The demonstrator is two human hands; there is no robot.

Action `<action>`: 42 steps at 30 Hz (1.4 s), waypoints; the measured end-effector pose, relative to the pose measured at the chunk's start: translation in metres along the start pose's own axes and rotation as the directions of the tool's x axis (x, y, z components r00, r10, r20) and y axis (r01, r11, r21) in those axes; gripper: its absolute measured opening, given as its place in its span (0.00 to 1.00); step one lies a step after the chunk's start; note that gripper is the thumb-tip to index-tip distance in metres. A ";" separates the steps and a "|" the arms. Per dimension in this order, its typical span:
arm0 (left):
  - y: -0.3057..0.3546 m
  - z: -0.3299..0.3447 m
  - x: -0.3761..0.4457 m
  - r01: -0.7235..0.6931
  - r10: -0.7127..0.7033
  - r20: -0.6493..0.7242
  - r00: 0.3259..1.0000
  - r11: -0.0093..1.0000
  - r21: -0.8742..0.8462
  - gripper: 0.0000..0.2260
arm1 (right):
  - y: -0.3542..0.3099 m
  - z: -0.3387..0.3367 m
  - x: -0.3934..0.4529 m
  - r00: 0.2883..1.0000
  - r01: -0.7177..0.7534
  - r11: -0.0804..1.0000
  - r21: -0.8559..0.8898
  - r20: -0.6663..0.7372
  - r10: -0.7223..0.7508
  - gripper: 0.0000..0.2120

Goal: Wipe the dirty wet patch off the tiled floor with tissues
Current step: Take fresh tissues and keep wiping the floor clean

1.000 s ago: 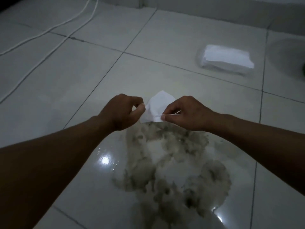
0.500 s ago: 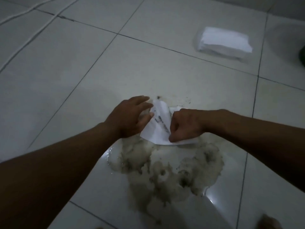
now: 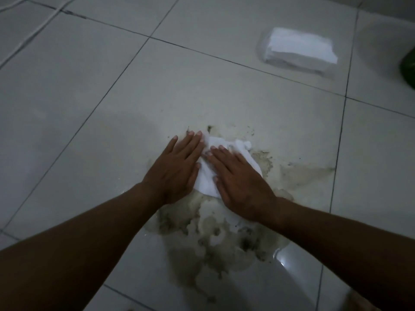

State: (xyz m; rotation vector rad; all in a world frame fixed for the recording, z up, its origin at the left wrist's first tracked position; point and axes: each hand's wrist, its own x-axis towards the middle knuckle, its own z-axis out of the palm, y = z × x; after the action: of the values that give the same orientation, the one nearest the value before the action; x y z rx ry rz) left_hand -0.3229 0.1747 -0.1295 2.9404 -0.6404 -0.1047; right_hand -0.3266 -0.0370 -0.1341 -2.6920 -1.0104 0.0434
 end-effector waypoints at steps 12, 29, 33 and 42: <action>0.002 0.008 -0.011 0.039 -0.039 0.001 0.999 0.999 0.025 0.28 | 0.000 -0.003 -0.002 0.989 -0.140 0.989 -0.052 0.039 0.142 0.32; 0.012 0.012 0.006 0.054 -0.061 -0.069 0.996 0.994 -0.094 0.27 | 0.001 0.010 0.006 0.949 -0.312 0.950 -0.037 -0.072 0.308 0.34; 0.015 0.019 0.004 0.055 -0.057 -0.051 0.997 0.997 -0.046 0.27 | 0.003 0.015 0.004 0.946 -0.320 0.945 -0.062 -0.066 0.316 0.35; 0.014 -0.002 0.024 0.030 -0.035 -0.107 0.994 0.998 -0.047 0.26 | 0.014 -0.005 0.010 0.928 -0.288 0.957 0.035 -0.238 0.288 0.25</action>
State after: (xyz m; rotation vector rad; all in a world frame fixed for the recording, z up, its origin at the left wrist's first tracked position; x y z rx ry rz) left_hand -0.3065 0.1526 -0.1264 2.8896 -0.5671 0.0356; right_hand -0.3094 -0.0423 -0.1325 -2.7381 -0.5398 -0.2226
